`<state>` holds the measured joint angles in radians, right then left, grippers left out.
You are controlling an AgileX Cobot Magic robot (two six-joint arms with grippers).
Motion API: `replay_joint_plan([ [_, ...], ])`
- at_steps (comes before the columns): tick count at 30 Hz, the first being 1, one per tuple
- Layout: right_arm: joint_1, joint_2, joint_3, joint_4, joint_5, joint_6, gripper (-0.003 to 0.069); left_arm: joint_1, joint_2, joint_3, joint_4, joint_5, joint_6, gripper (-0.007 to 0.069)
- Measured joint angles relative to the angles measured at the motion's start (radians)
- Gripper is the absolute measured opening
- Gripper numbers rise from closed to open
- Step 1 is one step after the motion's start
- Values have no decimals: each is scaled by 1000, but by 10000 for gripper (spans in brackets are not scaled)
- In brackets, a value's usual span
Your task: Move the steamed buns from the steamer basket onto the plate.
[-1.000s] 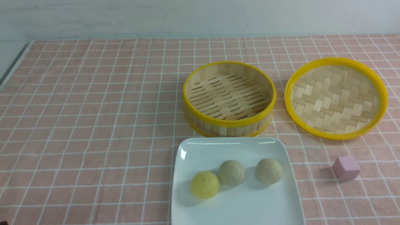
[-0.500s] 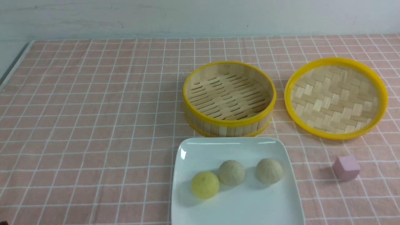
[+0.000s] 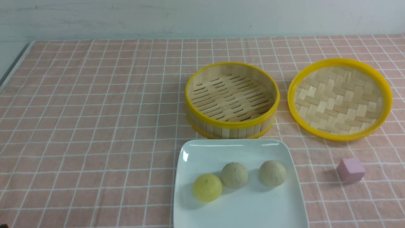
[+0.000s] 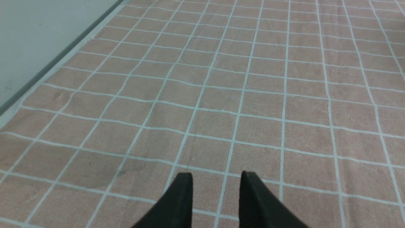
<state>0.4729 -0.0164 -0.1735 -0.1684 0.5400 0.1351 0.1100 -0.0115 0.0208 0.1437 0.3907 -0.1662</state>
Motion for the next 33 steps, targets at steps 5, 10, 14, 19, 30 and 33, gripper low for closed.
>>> replay_joint_plan([
  [5,0,0,124,-1,-188,0,442,0,0,0,0,0,0,240],
  [10,-41,2,178,-4,-223,0,442,0,0,0,0,0,0,240],
  [14,-133,30,191,-4,-241,0,442,0,0,0,0,0,0,240],
  [19,-260,39,197,-3,-262,0,442,0,0,0,0,0,0,240],
  [30,-506,39,194,56,-186,-15,442,0,0,0,0,0,-1,240],
  [33,-516,39,193,66,-179,-50,442,0,0,0,0,0,-1,240],
])
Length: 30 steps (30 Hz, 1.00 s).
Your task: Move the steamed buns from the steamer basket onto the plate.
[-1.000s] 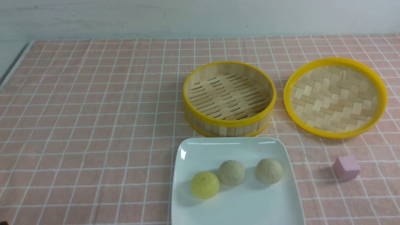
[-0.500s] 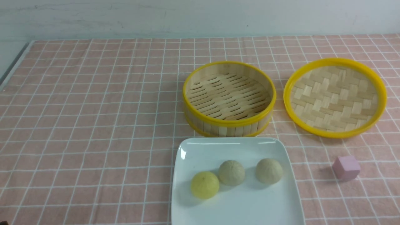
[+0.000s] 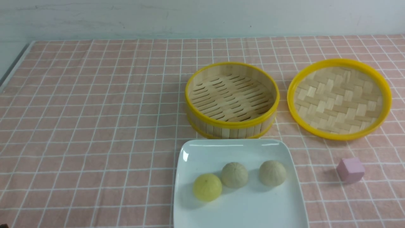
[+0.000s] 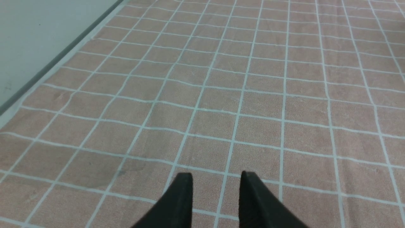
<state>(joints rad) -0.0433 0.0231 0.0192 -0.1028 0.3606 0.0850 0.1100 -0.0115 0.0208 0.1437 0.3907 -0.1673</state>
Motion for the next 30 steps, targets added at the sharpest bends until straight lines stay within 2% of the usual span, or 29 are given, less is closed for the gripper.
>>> replay_joint_plan([
  [6,0,0,-2,70,8,-113,442,0,0,0,0,0,0,240],
  [12,0,0,-3,89,13,-151,442,0,0,0,0,0,0,240],
  [20,0,0,-3,63,13,-47,442,0,0,0,0,0,0,240],
  [30,0,0,-3,43,12,-31,442,0,0,0,0,0,0,240],
])
